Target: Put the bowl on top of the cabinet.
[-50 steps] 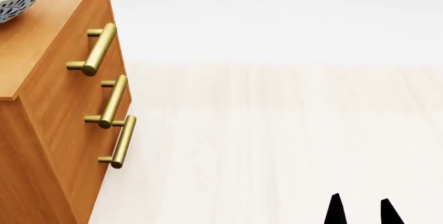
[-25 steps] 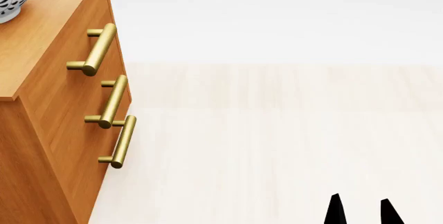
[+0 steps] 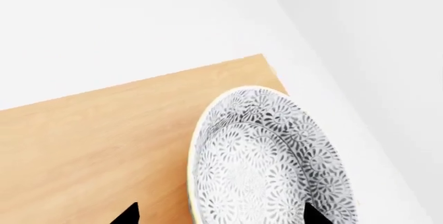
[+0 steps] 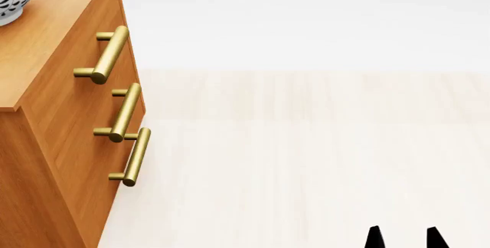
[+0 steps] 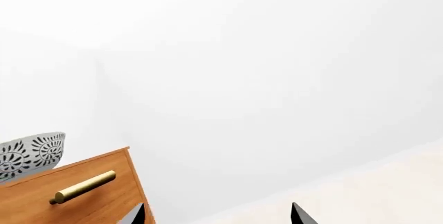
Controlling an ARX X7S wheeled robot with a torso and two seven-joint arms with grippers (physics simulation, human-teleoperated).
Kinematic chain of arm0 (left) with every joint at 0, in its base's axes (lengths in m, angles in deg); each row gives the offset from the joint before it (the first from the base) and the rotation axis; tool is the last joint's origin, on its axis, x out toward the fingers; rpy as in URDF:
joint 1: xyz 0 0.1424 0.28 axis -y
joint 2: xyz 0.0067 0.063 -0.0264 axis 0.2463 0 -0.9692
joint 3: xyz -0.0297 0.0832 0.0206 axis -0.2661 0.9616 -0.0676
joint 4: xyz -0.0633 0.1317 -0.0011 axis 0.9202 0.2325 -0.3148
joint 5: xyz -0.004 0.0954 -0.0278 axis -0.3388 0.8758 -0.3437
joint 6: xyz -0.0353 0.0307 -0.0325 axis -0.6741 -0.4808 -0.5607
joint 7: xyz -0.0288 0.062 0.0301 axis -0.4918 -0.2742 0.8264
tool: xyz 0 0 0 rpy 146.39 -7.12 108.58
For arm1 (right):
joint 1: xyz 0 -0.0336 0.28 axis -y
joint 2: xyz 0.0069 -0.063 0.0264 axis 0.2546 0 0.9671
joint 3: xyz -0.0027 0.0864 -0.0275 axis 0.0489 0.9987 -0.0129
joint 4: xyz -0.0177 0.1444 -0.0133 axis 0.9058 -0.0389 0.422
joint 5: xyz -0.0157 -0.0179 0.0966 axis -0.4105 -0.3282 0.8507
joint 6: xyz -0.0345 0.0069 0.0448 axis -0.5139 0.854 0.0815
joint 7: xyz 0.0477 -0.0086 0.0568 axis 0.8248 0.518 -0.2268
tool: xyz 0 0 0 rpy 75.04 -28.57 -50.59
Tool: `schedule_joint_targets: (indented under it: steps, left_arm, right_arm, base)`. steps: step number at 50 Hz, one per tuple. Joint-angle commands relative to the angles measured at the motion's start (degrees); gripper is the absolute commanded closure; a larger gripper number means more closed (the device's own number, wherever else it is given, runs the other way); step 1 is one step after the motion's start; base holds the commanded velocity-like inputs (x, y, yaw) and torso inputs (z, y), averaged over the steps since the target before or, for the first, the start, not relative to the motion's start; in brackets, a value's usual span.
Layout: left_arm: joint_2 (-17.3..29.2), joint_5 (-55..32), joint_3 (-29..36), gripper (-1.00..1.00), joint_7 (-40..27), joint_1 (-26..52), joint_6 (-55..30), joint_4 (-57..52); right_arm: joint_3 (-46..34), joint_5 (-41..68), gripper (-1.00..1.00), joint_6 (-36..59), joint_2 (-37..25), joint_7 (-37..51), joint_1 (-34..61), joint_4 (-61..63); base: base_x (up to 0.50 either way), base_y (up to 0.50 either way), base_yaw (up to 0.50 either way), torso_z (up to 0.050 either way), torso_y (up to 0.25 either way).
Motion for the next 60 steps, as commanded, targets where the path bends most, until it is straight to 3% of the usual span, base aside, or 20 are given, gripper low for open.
schedule_joint_targets:
  steps: [1, 5, 8, 11, 23, 31, 38, 60]
  left_arm:
    - [-0.51, 3.04, 3.56, -1.00, -1.84, 3.87, -1.34, -0.04]
    - [0.15, 4.03, 4.17, -1.00, -3.36, 5.30, -0.04, -2.35]
    - [5.82, 6.24, 4.55, -1.00, -5.76, 11.23, 11.95, -22.35]
    - [8.34, 8.44, 4.90, -1.00, -7.50, 14.19, 17.73, -32.30]
    - [12.20, 17.29, 4.51, -1.00, -7.01, 15.11, 19.98, -42.09]
    - [17.23, 33.77, -1.70, -1.00, -12.15, 15.42, 19.37, -52.73]
    - [21.61, 41.51, -3.98, -1.00, -13.95, 14.28, 23.77, -63.64]
    - [26.26, 57.55, -2.35, -1.00, -18.51, 8.49, 30.17, -83.58]
  right_arm:
    - [0.37, -1.07, -1.00, -2.12, -0.87, -0.40, -4.16, 5.14]
    - [0.41, -1.30, -1.00, -2.38, -1.07, -0.37, -5.01, 6.17]
    - [0.45, -1.65, -1.00, -2.70, -1.23, -0.34, -5.79, 7.18]
    - [0.37, -1.80, -1.00, -2.63, -1.30, -0.27, -6.00, 7.56]
    - [-0.68, -2.66, -1.00, -1.44, -1.44, -0.43, -5.62, 8.08]
    - [-1.53, -4.11, -1.00, -0.71, -1.13, -0.15, -5.23, 8.22]
    - [-2.19, -5.85, -1.00, -0.10, -0.84, 0.50, -5.02, 8.44]
    - [-3.04, -9.10, -1.00, 1.18, -0.17, 2.00, -4.24, 8.18]
  base:
    - [0.00, 0.00, 0.00, 0.000, 0.000]
    - [0.00, 0.00, 0.00, 0.000, 0.000]
    - [0.00, 0.00, 0.00, 0.000, 0.000]
    - [0.00, 0.00, 0.00, 0.000, 0.000]
    - [0.00, 0.00, 0.00, 0.000, 0.000]
    - [0.00, 0.00, 0.00, 0.000, 0.000]
    - [0.00, 0.00, 0.00, 0.000, 0.000]
    - [0.00, 0.00, 0.00, 0.000, 0.000]
